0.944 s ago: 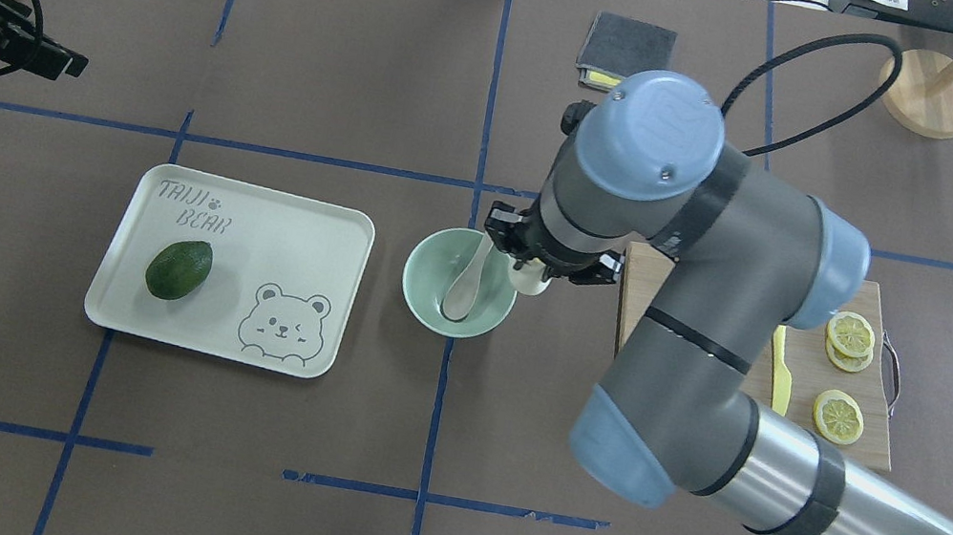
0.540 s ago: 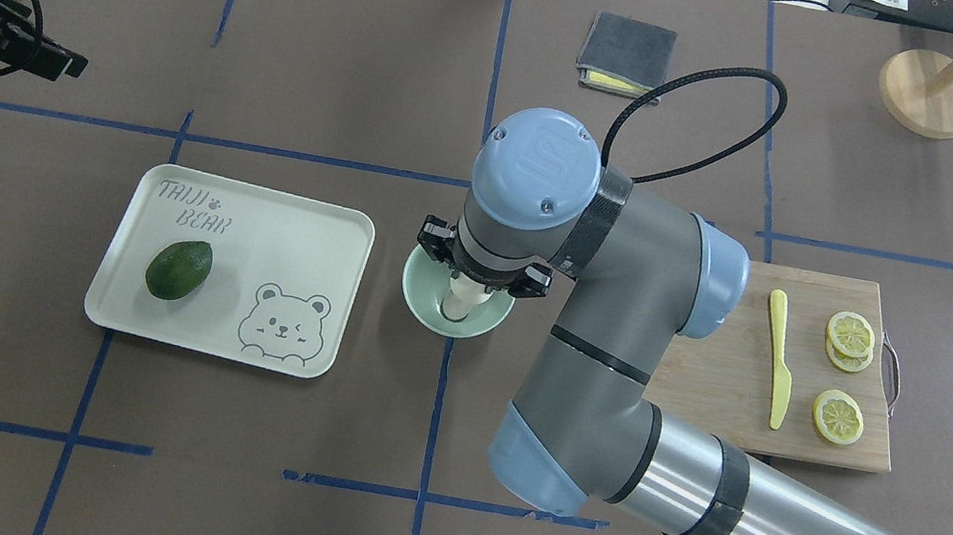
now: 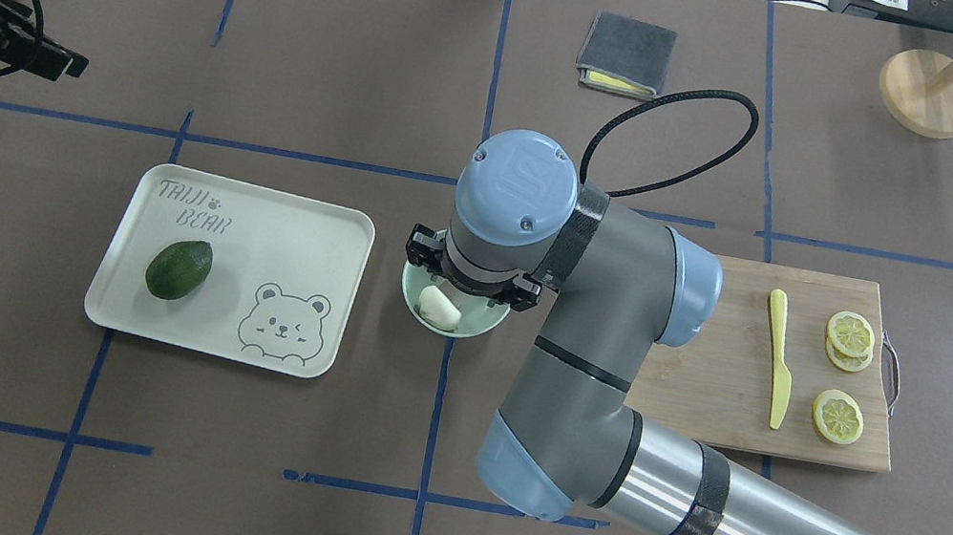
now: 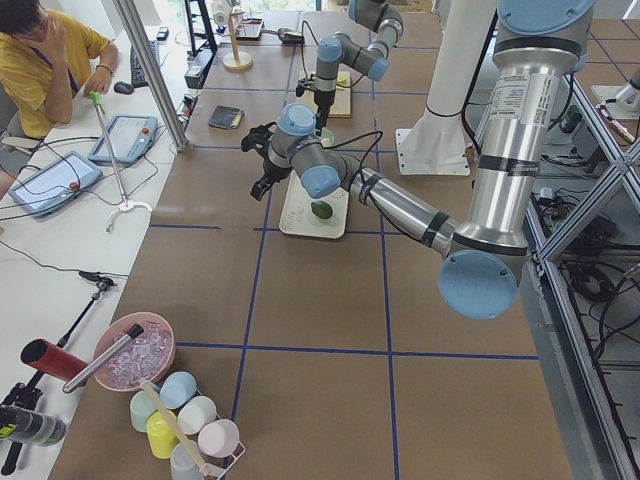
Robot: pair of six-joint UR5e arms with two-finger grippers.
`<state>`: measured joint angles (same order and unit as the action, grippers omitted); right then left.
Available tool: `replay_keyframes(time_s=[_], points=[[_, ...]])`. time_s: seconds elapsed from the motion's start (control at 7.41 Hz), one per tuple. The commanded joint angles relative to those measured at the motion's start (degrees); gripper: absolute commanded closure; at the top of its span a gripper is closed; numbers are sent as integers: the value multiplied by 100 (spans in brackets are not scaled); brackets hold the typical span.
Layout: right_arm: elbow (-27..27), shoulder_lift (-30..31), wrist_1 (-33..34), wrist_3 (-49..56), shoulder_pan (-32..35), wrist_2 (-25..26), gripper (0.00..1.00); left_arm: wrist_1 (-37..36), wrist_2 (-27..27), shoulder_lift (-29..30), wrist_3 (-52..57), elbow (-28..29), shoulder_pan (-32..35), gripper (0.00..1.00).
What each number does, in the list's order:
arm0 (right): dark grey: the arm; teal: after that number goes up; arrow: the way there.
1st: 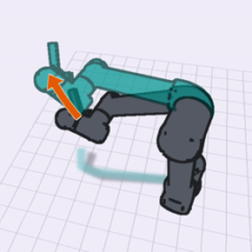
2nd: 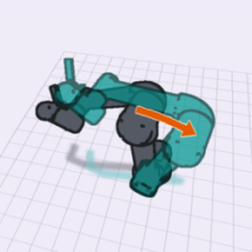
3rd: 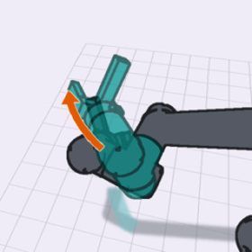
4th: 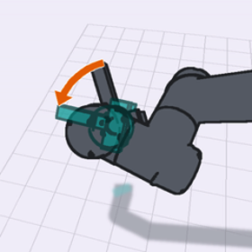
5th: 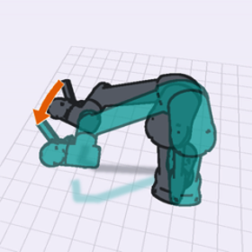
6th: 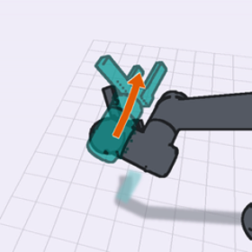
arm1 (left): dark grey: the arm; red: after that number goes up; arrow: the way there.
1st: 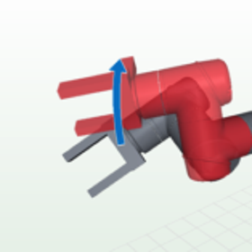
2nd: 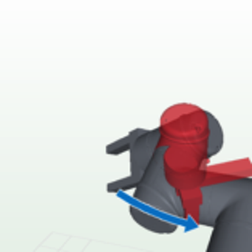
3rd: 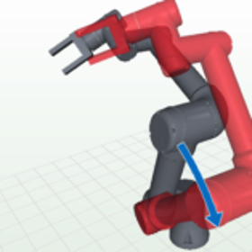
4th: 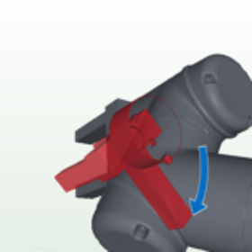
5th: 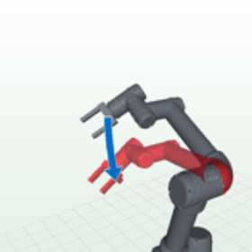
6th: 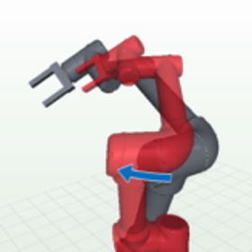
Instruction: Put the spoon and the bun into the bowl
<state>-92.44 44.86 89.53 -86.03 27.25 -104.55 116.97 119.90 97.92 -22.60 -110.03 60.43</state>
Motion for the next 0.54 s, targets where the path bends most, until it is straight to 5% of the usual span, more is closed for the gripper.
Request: replay_keyframes(time_s=[0.0, 0.13, 0.4], points=[[-638, 440, 38, 77, 296, -143, 0, -25, 7, -184, 105, -10, 21, 9], [-1496, 1358, 47, 339, 734, -606, 0, -42, 7, -412, 1055, 121, 396, 8], [-2363, 2888, 21, 2177, 1953, -1556, 0, -86, 556, -633, 2271, 794, 1344, 6]])
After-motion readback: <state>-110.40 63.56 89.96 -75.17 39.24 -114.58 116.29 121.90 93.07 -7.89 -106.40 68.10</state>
